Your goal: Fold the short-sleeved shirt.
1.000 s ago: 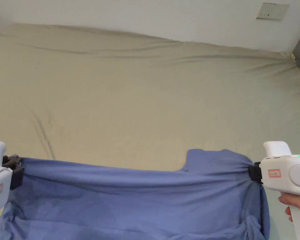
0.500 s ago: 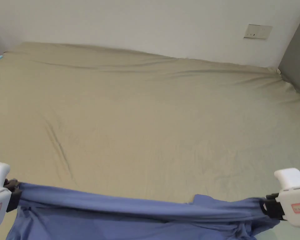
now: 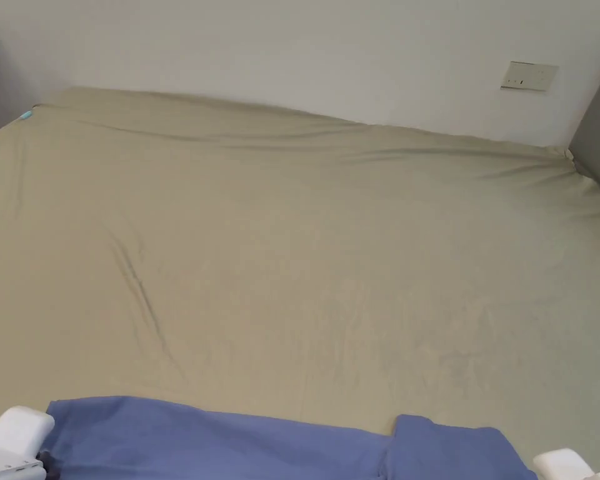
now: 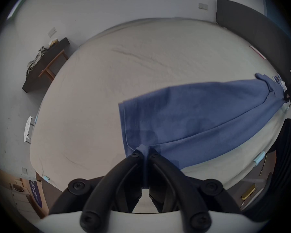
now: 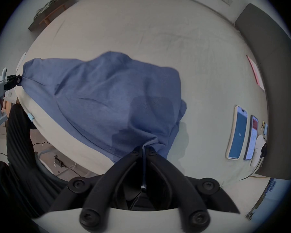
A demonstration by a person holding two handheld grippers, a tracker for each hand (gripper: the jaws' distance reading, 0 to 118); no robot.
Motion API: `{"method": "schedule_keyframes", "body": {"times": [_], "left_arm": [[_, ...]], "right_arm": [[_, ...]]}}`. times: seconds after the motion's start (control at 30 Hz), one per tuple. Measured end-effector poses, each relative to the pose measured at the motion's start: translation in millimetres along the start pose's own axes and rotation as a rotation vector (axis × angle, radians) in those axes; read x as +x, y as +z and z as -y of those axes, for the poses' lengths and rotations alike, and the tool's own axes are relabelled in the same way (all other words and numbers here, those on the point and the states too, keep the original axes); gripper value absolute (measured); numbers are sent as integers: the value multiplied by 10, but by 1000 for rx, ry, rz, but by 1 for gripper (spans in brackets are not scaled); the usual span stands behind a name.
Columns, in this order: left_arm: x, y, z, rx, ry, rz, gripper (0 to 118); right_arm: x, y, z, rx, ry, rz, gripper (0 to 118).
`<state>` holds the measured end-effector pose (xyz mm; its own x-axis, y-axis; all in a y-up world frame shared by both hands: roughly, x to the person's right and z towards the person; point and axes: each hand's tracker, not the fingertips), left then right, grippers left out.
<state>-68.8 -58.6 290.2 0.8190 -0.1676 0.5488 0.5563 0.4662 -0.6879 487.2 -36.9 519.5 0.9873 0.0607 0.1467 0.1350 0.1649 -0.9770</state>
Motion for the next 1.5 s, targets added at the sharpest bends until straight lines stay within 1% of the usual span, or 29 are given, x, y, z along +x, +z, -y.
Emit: {"method": "schedule_keyframes", "body": {"times": [0.3, 0.33, 0.37, 0.4, 0.43, 0.47, 0.5, 0.53, 0.57, 0.6, 0.67, 0.73, 0.8, 0.9, 0.97, 1.0, 1.07, 1.1, 1.13, 1.17, 1.2, 1.23, 1.27, 1.3, 1.33, 1.37, 1.4, 1.43, 1.5], "left_arm": [[-17, -233, -43, -63, -7, 27, 3], [-17, -235, -52, -67, -10, 28, 3], [-18, -230, -60, -66, -16, 28, 5], [-16, -214, -72, -64, -22, 27, 9], [-17, -191, -88, -58, -26, 15, 24], [-33, -150, -120, -47, -23, -11, 45], [-63, -95, -159, -26, -11, -32, 76], [-103, -30, -208, 1, 10, -31, 113], [-123, 96, -275, 50, 50, -24, 118], [-154, 258, -334, 104, 81, -20, 113], [-207, 549, -537, 235, 151, -21, 112], [-246, 903, -734, 394, 204, -41, 112], [-235, 1304, -898, 567, 257, -48, 112], [-80, 1909, -1084, 797, 323, -45, 113], [20, 2150, -1139, 908, 320, -62, 112], [108, 2277, -1150, 957, 303, -68, 110], [292, 2469, -1157, 1026, 268, -92, 110], [368, 2512, -1162, 1052, 245, -115, 107], [457, 2553, -1161, 1063, 230, -137, 96], [559, 2596, -1155, 1068, 216, -160, 83], [615, 2588, -1144, 1073, 206, -159, 65], [647, 2562, -1136, 1077, 200, -159, 40], [707, 2558, -1125, 1083, 193, -161, 27], [767, 2547, -1115, 1088, 177, -166, 19], [822, 2531, -1097, 1098, 166, -179, 10], [871, 2509, -1052, 1148, 169, -227, 0], [924, 2515, -1040, 1152, 154, -259, 0], [947, 2512, -1049, 1136, 134, -242, 0], [1002, 2488, -1052, 1115, 100, -216, 0]], "right_arm": [[-58, -374, -59, -54, -14, 18, 7], [-73, -361, -54, -51, -23, 18, 9], [-67, -339, -61, -49, -33, 20, 14], [-57, -305, -73, -46, -37, 35, 23], [-39, -259, -80, -34, -31, 76, 49], [-25, -195, -84, -15, -10, 143, 75], [3, -117, -97, 15, 3, 173, 94], [39, -4, -116, 57, 0, 199, 100], [73, 161, -151, 120, -16, 205, 100], [74, 368, -187, 179, -40, 207, 100], [44, 751, -275, 332, -75, 236, 100], [-58, 1186, -354, 503, -89, 276, 100], [-253, 1651, -398, 718, -107, 313, 100], [-610, 2200, -397, 997, -135, 311, 100], [-868, 2457, -383, 1122, -157, 303, 100], [-1008, 2547, -395, 1159, -162, 314, 100], [-1256, 2674, -391, 1220, -144, 331, 100], [-1381, 2693, -400, 1248, -114, 339, 100], [-1483, 2699, -415, 1259, -93, 347, 98], [-1609, 2703, -424, 1266, -70, 350, 93], [-1716, 2689, -426, 1265, -46, 370, 85], [-1802, 2673, -423, 1269, -22, 372, 62], [-1886, 2631, -438, 1273, -8, 374, 36], [-1955, 2593, -437, 1275, -7, 397, 8], [-2021, 2552, -432, 1284, -2, 384, 3], [-2052, 2526, -429, 1274, 8, 386, 3], [-2081, 2491, -436, 1250, 28, 378, 2], [-2107, 2464, -439, 1234, 41, 369, 3], [-2142, 2408, -420, 1239, 41, 367, 3]]}}
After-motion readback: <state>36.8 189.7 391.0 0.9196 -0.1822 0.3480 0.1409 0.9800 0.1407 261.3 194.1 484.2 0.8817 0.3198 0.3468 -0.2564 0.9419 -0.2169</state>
